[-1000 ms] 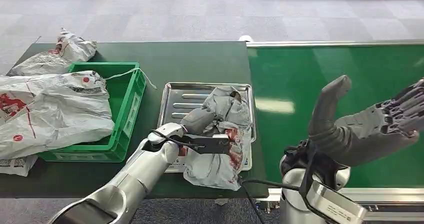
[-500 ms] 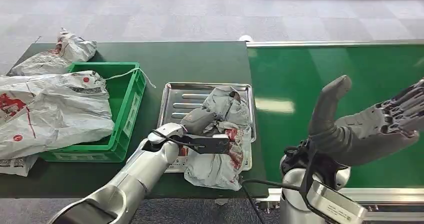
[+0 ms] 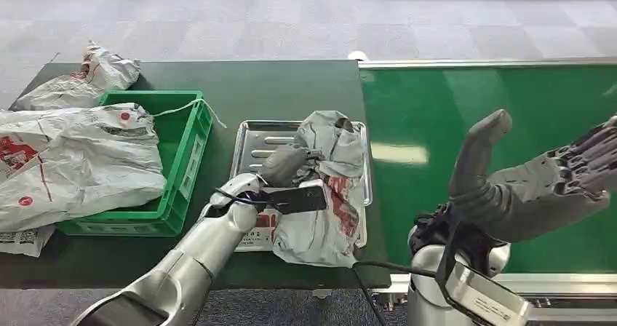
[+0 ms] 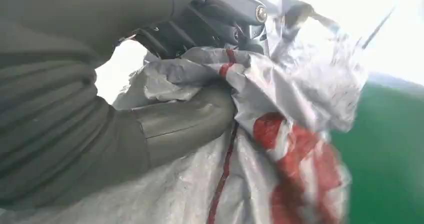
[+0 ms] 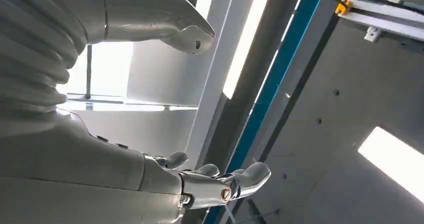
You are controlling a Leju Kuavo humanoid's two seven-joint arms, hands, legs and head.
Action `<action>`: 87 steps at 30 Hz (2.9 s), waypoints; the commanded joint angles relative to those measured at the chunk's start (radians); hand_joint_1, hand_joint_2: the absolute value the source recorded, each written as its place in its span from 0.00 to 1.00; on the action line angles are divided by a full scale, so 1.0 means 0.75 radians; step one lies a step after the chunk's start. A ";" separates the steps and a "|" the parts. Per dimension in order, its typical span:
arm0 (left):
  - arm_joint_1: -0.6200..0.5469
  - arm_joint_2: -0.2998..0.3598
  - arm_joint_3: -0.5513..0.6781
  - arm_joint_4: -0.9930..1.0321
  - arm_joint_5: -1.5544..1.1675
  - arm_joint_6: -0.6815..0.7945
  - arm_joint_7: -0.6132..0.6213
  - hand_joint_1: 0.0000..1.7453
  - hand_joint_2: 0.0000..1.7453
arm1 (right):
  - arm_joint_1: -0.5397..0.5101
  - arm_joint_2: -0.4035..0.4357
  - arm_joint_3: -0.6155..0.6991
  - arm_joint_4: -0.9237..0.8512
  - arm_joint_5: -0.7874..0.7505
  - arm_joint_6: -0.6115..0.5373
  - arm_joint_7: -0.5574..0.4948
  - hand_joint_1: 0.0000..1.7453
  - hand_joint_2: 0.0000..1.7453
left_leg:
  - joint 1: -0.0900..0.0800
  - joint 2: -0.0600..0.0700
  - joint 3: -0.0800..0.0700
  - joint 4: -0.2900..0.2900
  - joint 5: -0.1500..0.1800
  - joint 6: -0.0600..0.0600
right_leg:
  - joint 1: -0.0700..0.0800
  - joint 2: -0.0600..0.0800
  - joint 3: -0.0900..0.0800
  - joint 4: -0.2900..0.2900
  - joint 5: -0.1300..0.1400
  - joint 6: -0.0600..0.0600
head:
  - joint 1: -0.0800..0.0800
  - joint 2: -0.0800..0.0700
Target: Moved the parcel from conveyor to table for the left to box.
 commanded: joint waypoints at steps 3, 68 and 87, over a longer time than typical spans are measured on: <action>0.118 0.292 0.470 -0.569 -0.312 0.771 0.516 1.00 1.00 | 0.079 0.017 -0.128 -0.058 -0.001 -0.004 -0.001 0.00 1.00 | 0.001 0.007 0.003 -0.002 -0.001 0.000 | 0.001 0.005 0.000 -0.002 0.001 -0.001 | 0.000 0.000; 0.351 0.111 0.703 -1.280 0.694 0.606 -0.183 0.00 0.00 | 0.030 0.017 -0.107 0.058 -0.045 -0.004 -0.001 0.00 1.00 | 0.005 0.005 0.002 -0.003 -0.002 -0.006 | 0.005 0.004 0.000 -0.001 -0.001 -0.004 | 0.000 0.000; 0.648 0.181 0.166 -1.346 0.941 -0.548 -0.282 0.00 1.00 | -0.006 -0.121 0.272 0.333 -0.773 0.228 -0.001 0.00 1.00 | 0.003 0.005 0.005 -0.004 -0.002 -0.006 | 0.003 0.003 0.002 -0.002 -0.001 -0.004 | 0.001 0.000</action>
